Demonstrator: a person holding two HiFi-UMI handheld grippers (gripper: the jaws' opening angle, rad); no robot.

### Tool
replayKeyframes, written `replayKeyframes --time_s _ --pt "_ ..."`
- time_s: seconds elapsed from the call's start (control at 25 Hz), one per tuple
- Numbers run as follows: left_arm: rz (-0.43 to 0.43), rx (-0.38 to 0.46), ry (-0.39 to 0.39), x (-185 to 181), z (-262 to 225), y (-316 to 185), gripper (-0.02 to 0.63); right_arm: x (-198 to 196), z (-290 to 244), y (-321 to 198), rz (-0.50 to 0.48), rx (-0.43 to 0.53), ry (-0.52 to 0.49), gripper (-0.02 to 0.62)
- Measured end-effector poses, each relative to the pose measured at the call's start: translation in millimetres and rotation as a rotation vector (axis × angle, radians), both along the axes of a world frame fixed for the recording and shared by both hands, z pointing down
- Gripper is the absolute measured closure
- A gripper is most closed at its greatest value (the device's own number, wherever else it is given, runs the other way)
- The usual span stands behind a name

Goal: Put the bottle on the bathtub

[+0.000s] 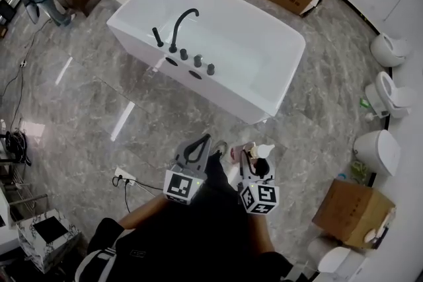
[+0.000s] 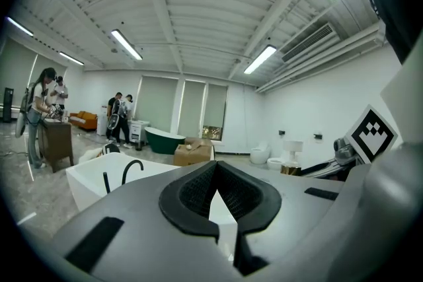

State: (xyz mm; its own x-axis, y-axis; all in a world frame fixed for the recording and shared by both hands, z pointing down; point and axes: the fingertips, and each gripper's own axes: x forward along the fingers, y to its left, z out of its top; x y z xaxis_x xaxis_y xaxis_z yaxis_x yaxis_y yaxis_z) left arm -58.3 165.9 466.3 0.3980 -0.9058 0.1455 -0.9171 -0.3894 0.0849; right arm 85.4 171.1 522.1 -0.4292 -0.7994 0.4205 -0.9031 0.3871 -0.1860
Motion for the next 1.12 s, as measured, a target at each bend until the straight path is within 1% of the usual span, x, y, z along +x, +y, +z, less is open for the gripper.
replayKeyframes --time_s 0.24,0.6,0.72,0.8,0.92,1.12 --pt "-0.028 0.005 0.003 -2.4 -6.5 -59.2 0.591 -4.2 -1.7 -56.5 -0.018 -0.002 -0.003 0.387" --pt "-0.011 0.002 -0.002 35.1 -18.1 -136.3 0.591 24.7 -4.1 -127.2 -0.029 -0.007 -0.013 0.387" --pt "-0.022 0.009 0.0 38.9 -15.6 -158.0 0.591 32.0 -5.2 -149.7 -0.03 0.001 -0.022 0.387" --pt "-0.021 -0.003 0.001 37.7 -13.9 -169.4 0.591 33.2 -3.2 -161.5 -0.02 -0.007 -0.023 0.387" --pt "0.005 -0.014 -0.012 35.4 -10.0 -186.1 0.591 30.7 2.4 -175.6 0.004 -0.017 -0.024 0.387" --pt "0.109 -0.024 -0.01 35.4 -11.4 -227.8 0.591 16.8 11.3 -209.1 0.052 -0.024 -0.007 0.387"
